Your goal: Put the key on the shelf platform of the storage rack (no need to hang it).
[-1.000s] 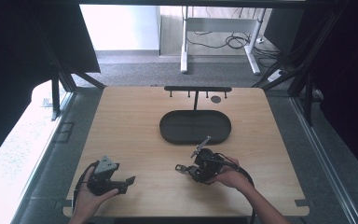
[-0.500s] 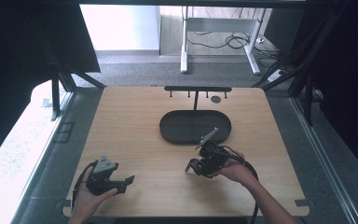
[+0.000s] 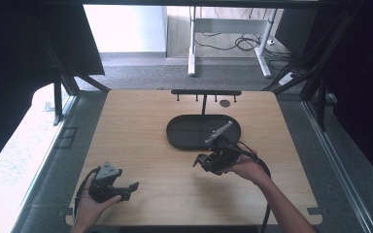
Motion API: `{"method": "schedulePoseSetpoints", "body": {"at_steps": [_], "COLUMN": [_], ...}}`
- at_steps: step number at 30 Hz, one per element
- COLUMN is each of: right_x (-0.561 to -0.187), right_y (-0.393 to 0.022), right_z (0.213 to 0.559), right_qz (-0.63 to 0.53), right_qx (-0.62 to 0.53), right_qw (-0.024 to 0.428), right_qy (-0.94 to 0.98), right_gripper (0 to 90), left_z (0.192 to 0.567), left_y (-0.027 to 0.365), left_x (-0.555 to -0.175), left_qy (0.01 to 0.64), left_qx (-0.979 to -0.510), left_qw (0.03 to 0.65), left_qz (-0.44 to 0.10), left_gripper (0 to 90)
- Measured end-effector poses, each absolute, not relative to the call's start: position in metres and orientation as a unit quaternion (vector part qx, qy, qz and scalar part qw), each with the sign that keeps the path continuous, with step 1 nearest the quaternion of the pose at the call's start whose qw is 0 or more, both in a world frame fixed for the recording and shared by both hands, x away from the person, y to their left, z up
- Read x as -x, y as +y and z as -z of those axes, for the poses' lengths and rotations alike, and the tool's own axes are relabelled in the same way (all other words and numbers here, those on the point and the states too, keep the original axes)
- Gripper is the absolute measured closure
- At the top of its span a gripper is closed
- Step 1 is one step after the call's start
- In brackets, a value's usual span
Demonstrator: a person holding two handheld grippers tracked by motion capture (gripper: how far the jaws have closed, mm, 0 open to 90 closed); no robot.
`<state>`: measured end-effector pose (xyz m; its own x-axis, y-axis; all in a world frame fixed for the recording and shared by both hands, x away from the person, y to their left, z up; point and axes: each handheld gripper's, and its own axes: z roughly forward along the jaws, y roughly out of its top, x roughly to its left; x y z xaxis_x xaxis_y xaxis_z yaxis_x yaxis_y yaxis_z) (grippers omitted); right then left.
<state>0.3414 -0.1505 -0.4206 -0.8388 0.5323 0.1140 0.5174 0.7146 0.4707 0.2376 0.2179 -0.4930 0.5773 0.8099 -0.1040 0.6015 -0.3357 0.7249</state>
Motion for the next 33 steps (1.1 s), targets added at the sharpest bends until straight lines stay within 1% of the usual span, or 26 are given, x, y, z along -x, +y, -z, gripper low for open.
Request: {"method": "schedulePoseSetpoints", "body": {"at_steps": [10, 33], "right_x": [-0.357, -0.397], "right_y": [-0.147, -0.146], "right_z": [0.407, 0.388], "right_qz": [-0.252, -0.255], "right_qx": [-0.285, -0.298], "right_qw": [0.025, 0.044], "right_qy": [0.924, 0.919], "right_gripper": [49.5, 49.5], "left_z": [0.495, 0.497], "left_y": [0.217, 0.217], "left_x": [-0.238, -0.239], "left_qy": [0.437, 0.436], "left_qx": [-0.807, -0.808], "left_qw": [0.372, 0.37], "left_qz": [-0.137, -0.14], "left_gripper": [19.5, 19.8]}}
